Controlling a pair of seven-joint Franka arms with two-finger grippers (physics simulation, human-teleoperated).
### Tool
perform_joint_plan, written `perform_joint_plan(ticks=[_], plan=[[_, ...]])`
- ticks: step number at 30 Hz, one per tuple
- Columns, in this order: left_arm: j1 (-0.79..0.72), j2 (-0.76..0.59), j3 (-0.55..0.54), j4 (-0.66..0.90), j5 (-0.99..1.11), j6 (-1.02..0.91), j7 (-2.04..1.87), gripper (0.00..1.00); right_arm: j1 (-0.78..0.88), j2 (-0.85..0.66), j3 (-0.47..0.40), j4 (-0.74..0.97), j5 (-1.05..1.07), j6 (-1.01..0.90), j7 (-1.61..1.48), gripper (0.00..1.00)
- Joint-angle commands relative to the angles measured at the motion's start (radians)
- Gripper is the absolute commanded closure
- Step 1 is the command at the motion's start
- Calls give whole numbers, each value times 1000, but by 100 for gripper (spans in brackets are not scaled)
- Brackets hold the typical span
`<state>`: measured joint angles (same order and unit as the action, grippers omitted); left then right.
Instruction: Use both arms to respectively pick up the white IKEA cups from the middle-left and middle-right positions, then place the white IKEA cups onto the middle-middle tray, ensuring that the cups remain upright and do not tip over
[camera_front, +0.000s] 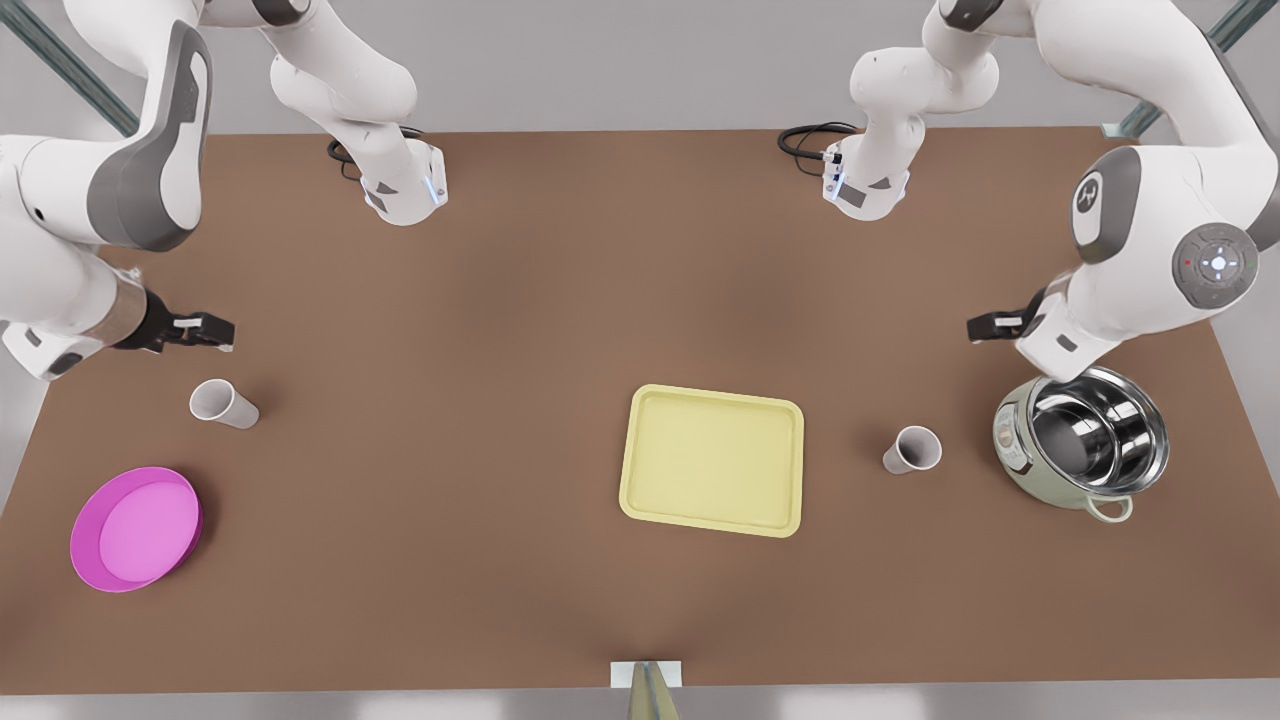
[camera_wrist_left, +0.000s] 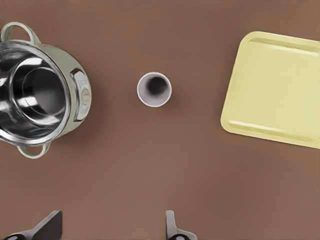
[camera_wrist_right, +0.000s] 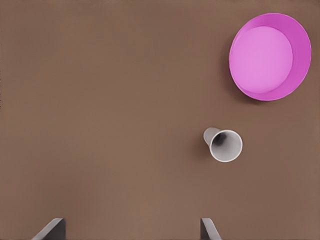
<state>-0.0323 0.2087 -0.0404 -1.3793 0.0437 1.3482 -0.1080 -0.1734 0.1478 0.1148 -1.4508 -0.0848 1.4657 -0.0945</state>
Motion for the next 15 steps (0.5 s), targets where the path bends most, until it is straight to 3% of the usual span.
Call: perform_joint_plan(ticks=[1,3,6,8,10,15], plan=[[-5,-2,4,-1,-2,115,-21,0,-2,4,0,1,-1,124,-85,0],[-5,47,7,3,4,117,-21,0,-26,62,-17,23,-12,122,-80,0],[22,304,13,57,1,449,-2,0,-199,295,-24,122,-12,163,-211,0],[46,348,14,-27,-1,673,8,0,-275,351,-24,122,-9,197,-214,0],[49,351,23,-93,-2,758,8,0,-330,392,-23,116,0,226,-215,0],[61,339,28,-259,-4,858,65,0,-382,266,-20,-195,46,490,-300,0]])
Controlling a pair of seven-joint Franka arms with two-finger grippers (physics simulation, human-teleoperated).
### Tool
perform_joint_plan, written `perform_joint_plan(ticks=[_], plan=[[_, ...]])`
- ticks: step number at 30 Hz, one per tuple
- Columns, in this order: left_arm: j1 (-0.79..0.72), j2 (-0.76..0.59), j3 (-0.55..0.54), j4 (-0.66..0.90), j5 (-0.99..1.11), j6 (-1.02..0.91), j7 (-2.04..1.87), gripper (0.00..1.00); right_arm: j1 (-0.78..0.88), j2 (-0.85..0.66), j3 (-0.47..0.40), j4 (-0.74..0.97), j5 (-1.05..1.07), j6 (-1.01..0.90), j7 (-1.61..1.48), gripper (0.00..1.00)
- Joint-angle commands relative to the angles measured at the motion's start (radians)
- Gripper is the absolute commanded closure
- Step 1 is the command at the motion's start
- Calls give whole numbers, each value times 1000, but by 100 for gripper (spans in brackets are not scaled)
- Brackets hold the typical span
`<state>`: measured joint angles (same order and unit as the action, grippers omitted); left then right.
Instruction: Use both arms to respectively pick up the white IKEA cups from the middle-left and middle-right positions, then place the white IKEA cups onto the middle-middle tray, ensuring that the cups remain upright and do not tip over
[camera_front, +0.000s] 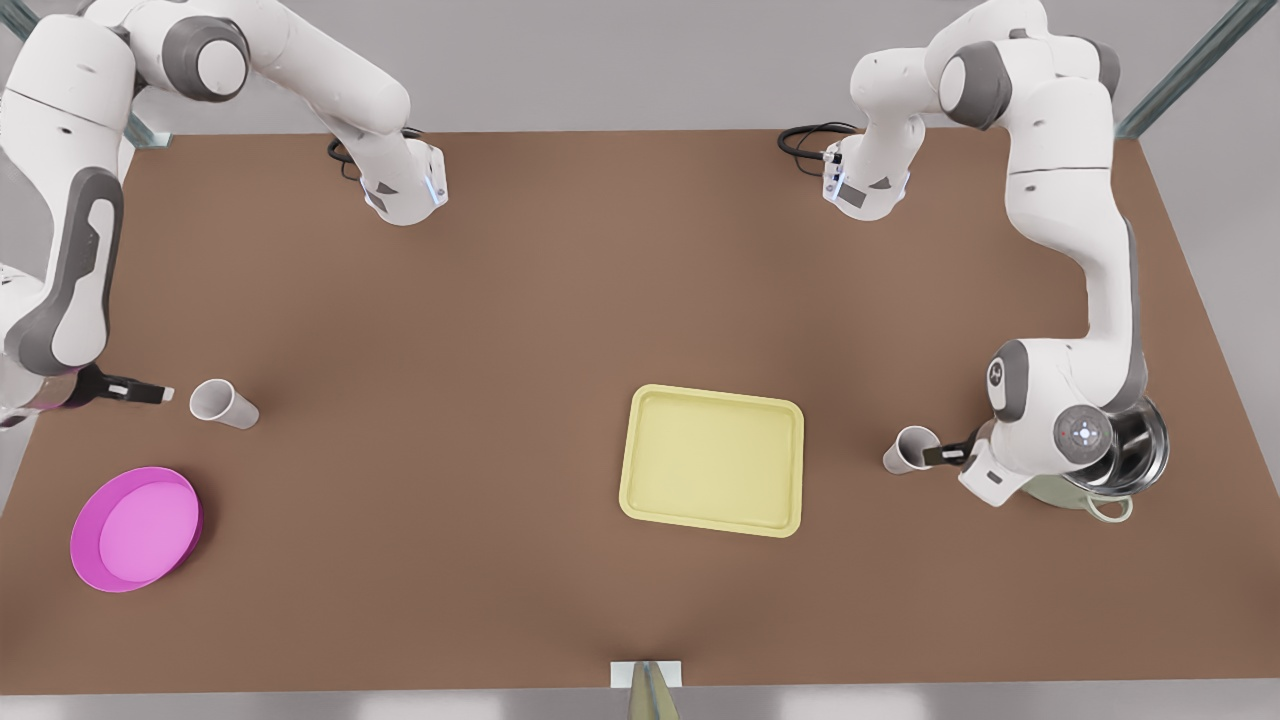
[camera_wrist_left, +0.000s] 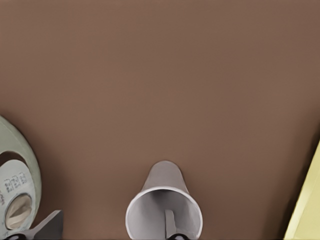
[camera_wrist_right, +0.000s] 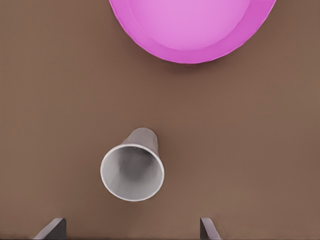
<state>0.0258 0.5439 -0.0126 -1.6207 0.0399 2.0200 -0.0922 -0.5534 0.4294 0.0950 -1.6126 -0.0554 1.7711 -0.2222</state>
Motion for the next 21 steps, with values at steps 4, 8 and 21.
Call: perform_joint_plan(ticks=[4,8,21], plan=[[6,-45,0,-128,-2,197,49,0,-33,-3,-3,-151,14,335,-172,0],[-4,-39,-1,-192,-17,230,49,0,-76,-6,-1,-270,14,455,-180,0],[-32,2,-3,-191,-58,258,52,66,-94,71,-1,-308,19,507,-183,0]])
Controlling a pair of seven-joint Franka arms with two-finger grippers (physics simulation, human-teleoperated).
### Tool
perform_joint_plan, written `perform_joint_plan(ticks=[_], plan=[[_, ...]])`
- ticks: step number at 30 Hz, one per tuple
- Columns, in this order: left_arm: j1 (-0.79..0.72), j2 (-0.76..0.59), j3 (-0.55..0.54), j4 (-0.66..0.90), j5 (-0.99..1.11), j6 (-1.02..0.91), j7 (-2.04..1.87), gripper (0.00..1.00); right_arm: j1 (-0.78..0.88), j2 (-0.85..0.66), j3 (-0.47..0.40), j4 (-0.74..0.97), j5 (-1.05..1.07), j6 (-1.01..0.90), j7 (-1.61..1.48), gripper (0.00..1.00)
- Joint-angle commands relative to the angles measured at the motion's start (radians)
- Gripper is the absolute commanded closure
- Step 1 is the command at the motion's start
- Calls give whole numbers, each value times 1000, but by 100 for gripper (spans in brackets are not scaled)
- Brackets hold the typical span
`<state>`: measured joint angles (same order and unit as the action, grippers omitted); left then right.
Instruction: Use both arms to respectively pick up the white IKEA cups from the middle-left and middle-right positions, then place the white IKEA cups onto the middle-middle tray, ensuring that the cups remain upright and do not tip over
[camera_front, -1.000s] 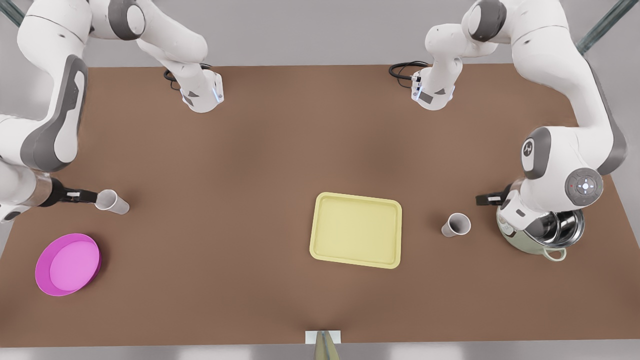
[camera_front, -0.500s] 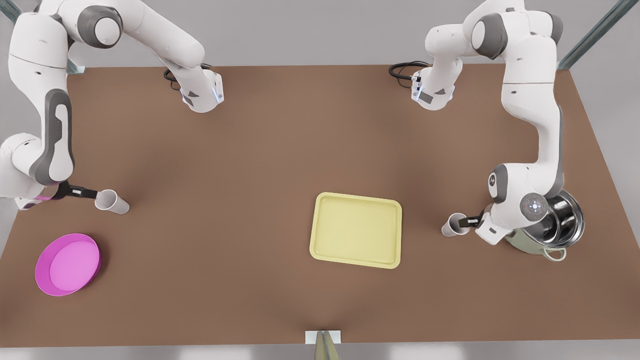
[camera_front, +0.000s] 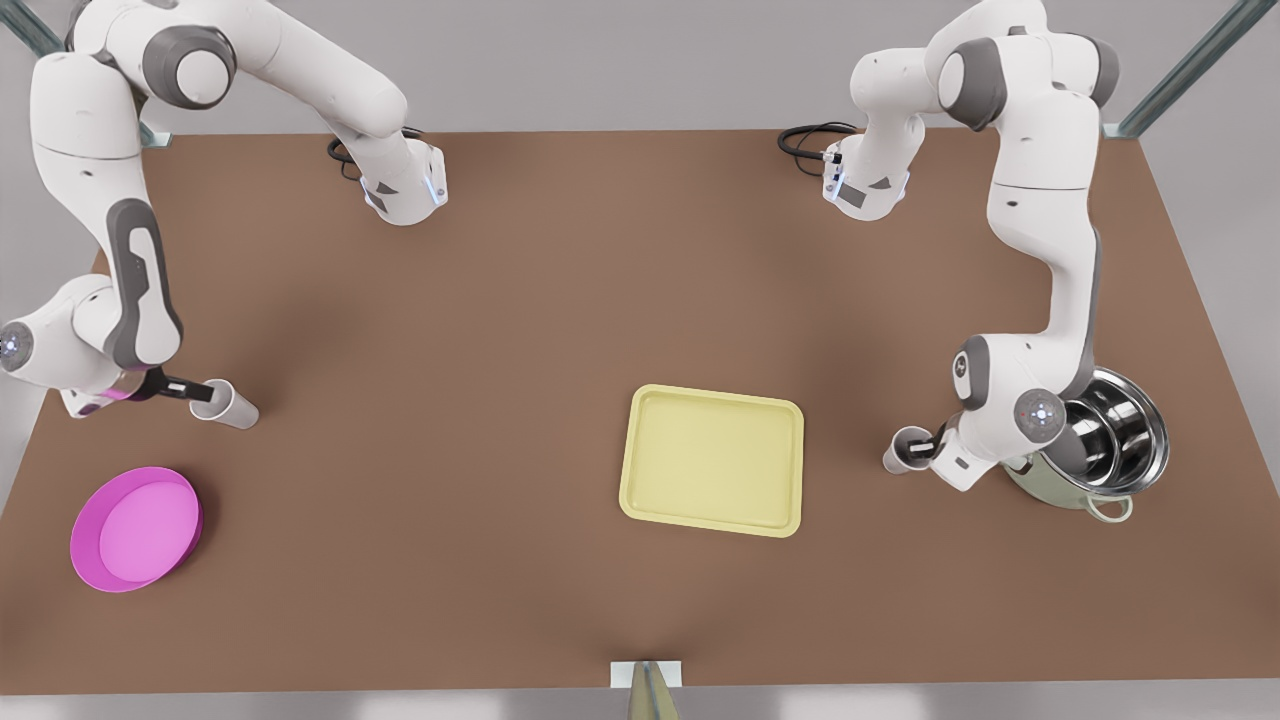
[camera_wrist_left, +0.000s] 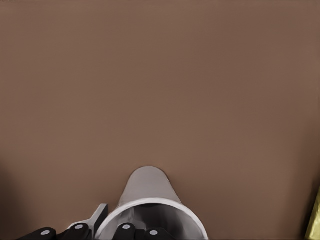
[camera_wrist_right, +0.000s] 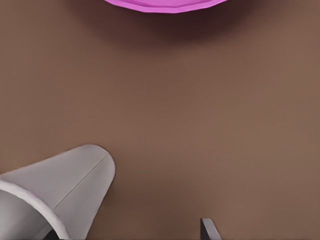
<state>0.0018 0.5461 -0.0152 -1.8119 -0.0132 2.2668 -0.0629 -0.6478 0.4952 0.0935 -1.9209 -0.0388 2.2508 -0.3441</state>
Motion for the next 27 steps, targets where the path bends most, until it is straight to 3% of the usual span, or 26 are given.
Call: perform_joint_plan(ticks=[1,2,3,5,7,9,14,19,22,23,24,25,27], plan=[[-11,-1,0,2,-7,10,20,72,2,6,0,0,2,27,-61,0],[-29,0,0,3,-7,7,20,79,3,8,2,0,2,27,-59,0],[-25,0,-3,8,-7,-13,24,79,5,11,3,-4,2,27,-56,7],[-36,0,-11,167,-5,-203,21,79,5,11,8,-4,0,24,-56,47],[-118,2,-43,350,-7,-395,-150,79,16,5,9,-3,0,13,-58,65],[-187,74,-144,419,-5,-385,-423,79,33,-14,9,2,0,-5,-59,79],[-252,152,-190,378,-48,-196,-626,79,39,-18,46,31,-1,-51,-82,79],[-227,198,-190,345,-34,-81,-626,79,62,-70,354,98,0,-183,-58,79],[-217,198,-190,307,-33,-26,-624,79,344,25,350,269,-13,-108,181,79],[-217,198,-190,306,-33,-26,-623,73,402,45,350,280,-13,-44,283,79],[-217,199,-190,306,-33,-24,-623,44,464,78,348,299,-16,6,399,79],[-214,198,-190,301,-27,-24,-623,0,543,126,345,368,-16,16,520,79],[-204,183,-195,283,-27,-27,-623,0,684,215,341,502,-85,16,732,79]])
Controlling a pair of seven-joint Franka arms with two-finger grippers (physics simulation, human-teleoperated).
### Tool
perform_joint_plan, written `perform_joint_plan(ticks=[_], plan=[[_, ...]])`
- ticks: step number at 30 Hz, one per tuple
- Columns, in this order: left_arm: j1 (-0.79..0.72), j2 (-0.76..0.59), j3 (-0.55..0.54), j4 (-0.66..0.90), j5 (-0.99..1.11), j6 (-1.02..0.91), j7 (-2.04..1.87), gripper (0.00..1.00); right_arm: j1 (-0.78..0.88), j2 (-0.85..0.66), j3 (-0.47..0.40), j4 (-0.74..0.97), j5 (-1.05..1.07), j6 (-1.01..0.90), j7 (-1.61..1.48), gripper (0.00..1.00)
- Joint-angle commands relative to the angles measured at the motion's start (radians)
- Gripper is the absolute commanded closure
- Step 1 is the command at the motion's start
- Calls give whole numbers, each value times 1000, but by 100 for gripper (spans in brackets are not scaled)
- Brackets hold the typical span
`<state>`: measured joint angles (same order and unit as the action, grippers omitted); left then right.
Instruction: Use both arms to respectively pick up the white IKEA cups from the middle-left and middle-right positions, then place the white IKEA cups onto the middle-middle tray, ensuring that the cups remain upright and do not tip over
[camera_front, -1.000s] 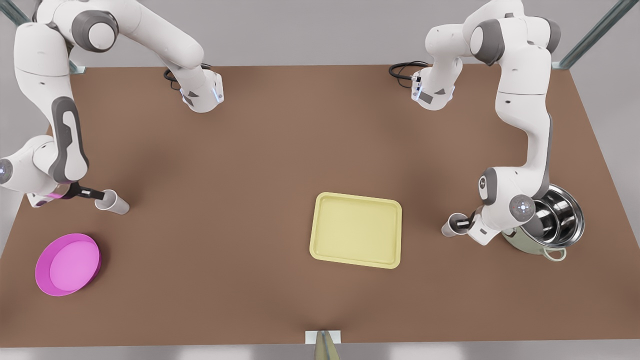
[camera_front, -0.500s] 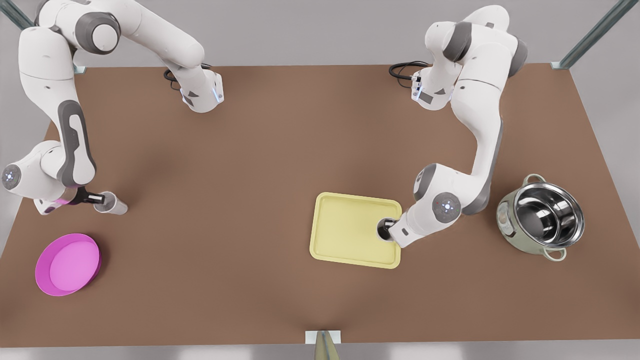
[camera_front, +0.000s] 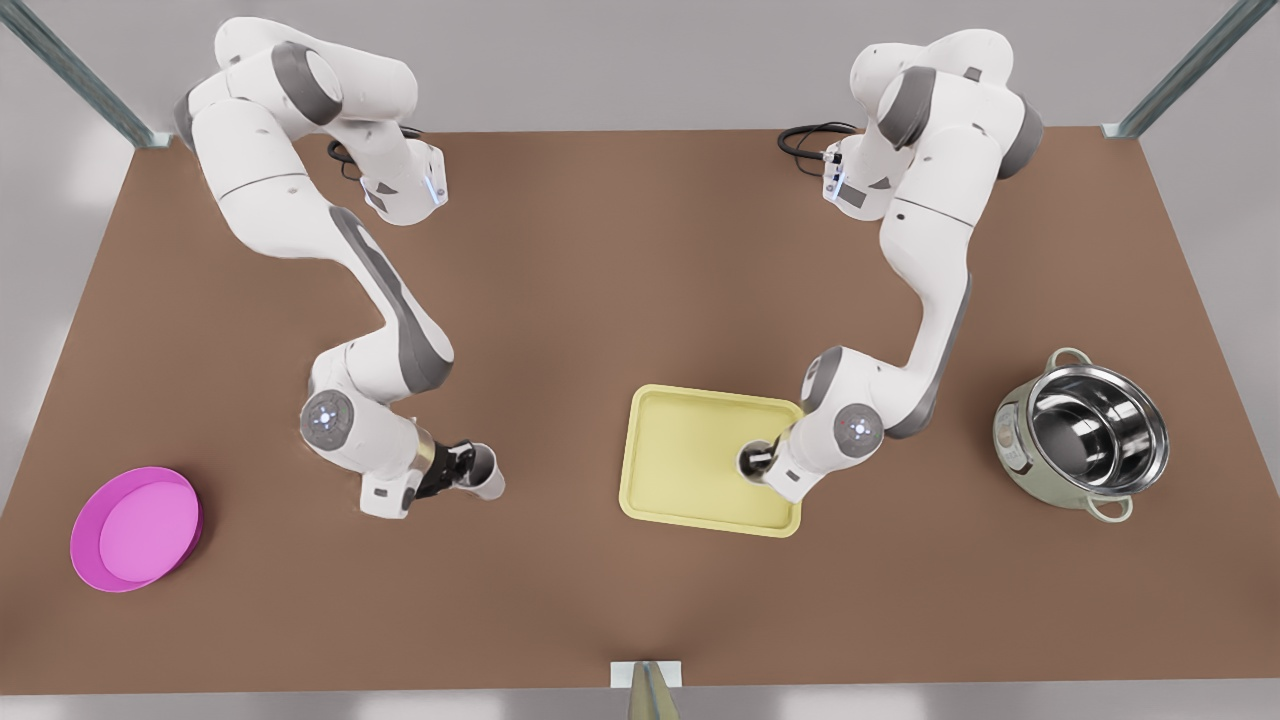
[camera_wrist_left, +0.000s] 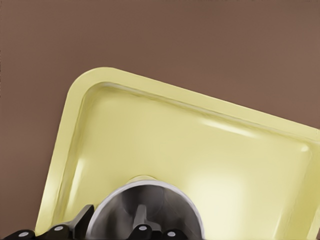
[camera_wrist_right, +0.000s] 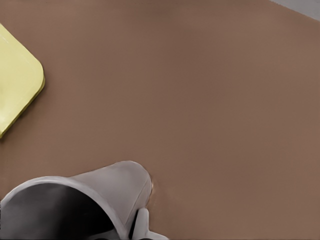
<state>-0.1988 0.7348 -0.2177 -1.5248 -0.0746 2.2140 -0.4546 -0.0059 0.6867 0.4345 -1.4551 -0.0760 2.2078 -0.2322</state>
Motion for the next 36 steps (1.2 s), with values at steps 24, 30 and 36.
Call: perform_joint_plan(ticks=[24,30,36], plan=[[75,-422,150,267,236,-878,442,0,290,361,93,320,-37,27,935,79],[99,-423,141,265,127,-919,442,0,291,364,96,335,-41,30,933,0],[110,-465,135,353,73,-1010,444,0,291,361,115,334,-39,29,935,0]])
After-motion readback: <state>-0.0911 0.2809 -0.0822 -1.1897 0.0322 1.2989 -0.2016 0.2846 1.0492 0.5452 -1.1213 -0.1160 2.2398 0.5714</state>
